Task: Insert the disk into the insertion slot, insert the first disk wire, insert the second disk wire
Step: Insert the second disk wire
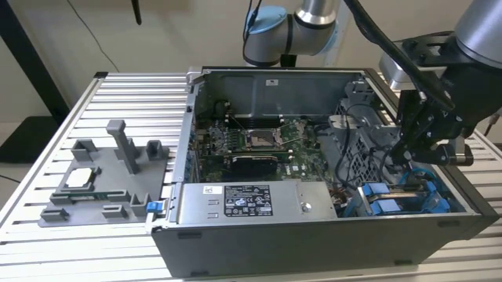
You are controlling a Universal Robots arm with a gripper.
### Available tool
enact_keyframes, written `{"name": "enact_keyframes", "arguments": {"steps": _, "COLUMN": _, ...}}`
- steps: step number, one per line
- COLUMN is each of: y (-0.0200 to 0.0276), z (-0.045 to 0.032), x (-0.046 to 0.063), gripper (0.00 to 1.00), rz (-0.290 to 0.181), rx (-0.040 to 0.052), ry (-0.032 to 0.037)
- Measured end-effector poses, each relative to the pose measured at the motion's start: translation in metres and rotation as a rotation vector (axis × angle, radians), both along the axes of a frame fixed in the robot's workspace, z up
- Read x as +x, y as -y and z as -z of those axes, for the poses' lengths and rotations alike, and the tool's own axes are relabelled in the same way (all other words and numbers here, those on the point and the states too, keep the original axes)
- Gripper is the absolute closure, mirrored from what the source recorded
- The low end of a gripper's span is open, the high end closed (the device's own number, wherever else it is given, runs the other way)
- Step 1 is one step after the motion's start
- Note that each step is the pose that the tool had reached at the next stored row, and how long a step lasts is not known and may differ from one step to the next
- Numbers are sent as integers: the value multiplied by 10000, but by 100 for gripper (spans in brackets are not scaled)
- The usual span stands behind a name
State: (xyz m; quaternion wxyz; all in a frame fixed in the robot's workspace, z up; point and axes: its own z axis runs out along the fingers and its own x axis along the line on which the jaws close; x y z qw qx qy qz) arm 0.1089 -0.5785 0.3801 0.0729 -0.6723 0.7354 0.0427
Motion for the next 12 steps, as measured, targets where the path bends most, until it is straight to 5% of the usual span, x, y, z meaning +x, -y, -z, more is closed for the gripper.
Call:
{"name": "enact_keyframes", "arguments": {"steps": 8, "y": 2, "z": 51, "x": 0, "gripper": 100, "rz": -18, "rx": -285, "ry": -38}}
{"name": "enact_keyframes", "arguments": {"steps": 12, "y": 2, "z": 56, "x": 0, "gripper": 100, "rz": -17, "rx": -315, "ry": -42}}
